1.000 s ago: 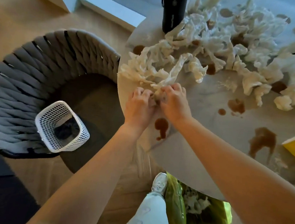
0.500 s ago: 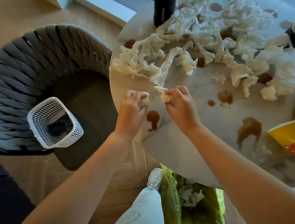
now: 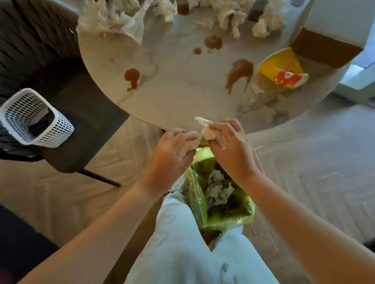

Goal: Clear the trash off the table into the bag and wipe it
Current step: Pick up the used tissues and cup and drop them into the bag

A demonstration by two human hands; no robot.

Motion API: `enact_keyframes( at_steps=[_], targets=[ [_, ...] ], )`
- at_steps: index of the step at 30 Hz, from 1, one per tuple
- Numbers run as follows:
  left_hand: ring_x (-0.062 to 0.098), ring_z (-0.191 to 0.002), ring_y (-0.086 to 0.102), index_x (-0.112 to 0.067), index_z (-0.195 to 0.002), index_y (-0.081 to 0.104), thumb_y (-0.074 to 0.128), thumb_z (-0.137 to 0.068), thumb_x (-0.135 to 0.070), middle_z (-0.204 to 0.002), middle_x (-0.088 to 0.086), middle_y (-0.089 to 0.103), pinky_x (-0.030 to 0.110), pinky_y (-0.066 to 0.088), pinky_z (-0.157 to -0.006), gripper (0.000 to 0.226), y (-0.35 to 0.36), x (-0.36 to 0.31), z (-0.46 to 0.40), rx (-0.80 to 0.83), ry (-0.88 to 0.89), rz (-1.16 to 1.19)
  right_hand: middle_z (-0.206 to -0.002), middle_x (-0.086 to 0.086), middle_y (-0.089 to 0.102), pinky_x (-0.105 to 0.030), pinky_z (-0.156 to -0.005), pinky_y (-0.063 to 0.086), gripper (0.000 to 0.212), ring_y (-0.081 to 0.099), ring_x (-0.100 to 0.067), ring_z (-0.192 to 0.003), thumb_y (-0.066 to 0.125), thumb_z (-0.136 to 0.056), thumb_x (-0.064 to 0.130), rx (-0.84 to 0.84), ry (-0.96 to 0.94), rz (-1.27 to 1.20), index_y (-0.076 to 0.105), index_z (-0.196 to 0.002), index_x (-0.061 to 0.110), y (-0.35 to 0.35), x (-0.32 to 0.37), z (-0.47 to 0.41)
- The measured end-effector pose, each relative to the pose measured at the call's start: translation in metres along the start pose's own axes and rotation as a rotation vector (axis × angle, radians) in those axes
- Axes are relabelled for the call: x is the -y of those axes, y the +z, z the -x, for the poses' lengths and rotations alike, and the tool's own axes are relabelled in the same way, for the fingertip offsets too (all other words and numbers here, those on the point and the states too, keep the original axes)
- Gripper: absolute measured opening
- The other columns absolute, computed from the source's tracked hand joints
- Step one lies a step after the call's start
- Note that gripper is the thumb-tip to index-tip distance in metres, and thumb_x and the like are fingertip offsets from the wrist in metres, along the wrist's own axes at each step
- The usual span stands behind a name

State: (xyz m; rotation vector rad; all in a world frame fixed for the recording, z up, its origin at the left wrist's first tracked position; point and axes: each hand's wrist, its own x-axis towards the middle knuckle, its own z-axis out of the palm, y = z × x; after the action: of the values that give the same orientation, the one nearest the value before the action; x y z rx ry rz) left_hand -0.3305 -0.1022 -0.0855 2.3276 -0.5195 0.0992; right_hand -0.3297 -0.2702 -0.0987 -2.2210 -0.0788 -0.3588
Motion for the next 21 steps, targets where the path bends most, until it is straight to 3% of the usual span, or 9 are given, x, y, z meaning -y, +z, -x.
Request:
enact_keyframes(
  at_steps=[2, 5, 8, 10, 13, 18, 21],
  targets=[
    [0.014, -0.098, 0.053, -0.009, -0.111, 0.058, 0.069, -0.077, -0.007, -0.107, 0.011, 0.057, 0.020, 0.044, -0.090, 0.036, 0.027, -0.010, 0.035, 0.061, 0.039, 0.016, -0.096, -0.018, 0.058, -0.014, -0.075, 0.042, 0.027, 0.054, -0.017, -0.080, 0.068, -0.071, -0.005, 0.003, 0.060, 0.000, 0.064, -0.098, -0.002, -0.017, -0.015, 0.047],
    [0.019, -0.099, 0.056, -0.009, -0.112, 0.060, 0.070, -0.077, -0.004, -0.108, 0.011, 0.057, 0.028, 0.048, -0.088, 0.037, 0.066, -0.021, 0.076, 0.188, -0.042, 0.054, -0.094, -0.019, 0.059, -0.016, -0.071, 0.044, 0.028, 0.055, -0.020, -0.077, 0.070, -0.068, -0.009, 0.044, 0.155, 0.038, 0.065, -0.095, -0.002, -0.035, -0.042, 0.109],
    [0.024, -0.103, 0.055, -0.008, -0.115, 0.060, 0.067, -0.079, -0.005, -0.112, 0.012, 0.056, 0.040, 0.047, -0.091, 0.037, 0.102, -0.026, 0.093, 0.299, -0.169, 0.085, -0.096, -0.021, 0.058, -0.032, -0.065, 0.051, 0.028, 0.059, -0.032, -0.076, 0.069, -0.069, -0.009, 0.109, 0.350, 0.091, 0.065, -0.096, -0.002, -0.039, -0.075, 0.153],
    [0.025, -0.115, 0.050, -0.009, -0.123, 0.056, 0.067, -0.082, -0.011, -0.124, 0.014, 0.052, 0.041, 0.042, -0.098, 0.043, 0.123, -0.025, 0.095, 0.406, -0.310, 0.098, -0.109, -0.021, 0.054, -0.034, -0.072, 0.047, 0.035, 0.058, -0.037, -0.088, 0.065, -0.075, -0.005, 0.210, 0.537, 0.082, 0.061, -0.109, 0.000, -0.037, -0.092, 0.168],
    [0.024, -0.131, 0.036, -0.015, -0.137, 0.042, 0.068, -0.082, -0.018, -0.140, 0.013, 0.042, 0.038, 0.030, -0.110, 0.061, 0.141, -0.021, 0.095, 0.565, -0.473, 0.092, -0.138, -0.010, 0.038, -0.029, -0.088, 0.039, 0.050, 0.049, -0.027, -0.114, 0.057, -0.085, 0.008, 0.521, 0.734, 0.134, 0.044, -0.133, 0.011, -0.035, -0.107, 0.175],
    [0.020, -0.120, 0.046, -0.014, -0.132, 0.048, 0.061, -0.088, -0.016, -0.130, 0.007, 0.050, 0.031, 0.037, -0.103, 0.046, 0.130, -0.023, 0.091, 0.461, -0.441, 0.085, -0.138, -0.008, 0.039, -0.025, -0.091, 0.037, 0.047, 0.042, -0.024, -0.122, 0.050, -0.088, 0.002, 0.522, 0.720, 0.136, 0.045, -0.134, 0.010, -0.048, -0.102, 0.169],
    [0.022, -0.111, 0.052, -0.011, -0.125, 0.055, 0.057, -0.090, -0.011, -0.119, 0.008, 0.056, 0.036, 0.043, -0.098, 0.035, 0.111, -0.024, 0.084, 0.355, -0.352, 0.080, -0.133, -0.009, 0.044, -0.022, -0.093, 0.034, 0.043, 0.042, -0.025, -0.122, 0.049, -0.088, -0.001, 0.471, 0.643, 0.141, 0.049, -0.130, 0.008, -0.056, -0.093, 0.153]
  ],
)
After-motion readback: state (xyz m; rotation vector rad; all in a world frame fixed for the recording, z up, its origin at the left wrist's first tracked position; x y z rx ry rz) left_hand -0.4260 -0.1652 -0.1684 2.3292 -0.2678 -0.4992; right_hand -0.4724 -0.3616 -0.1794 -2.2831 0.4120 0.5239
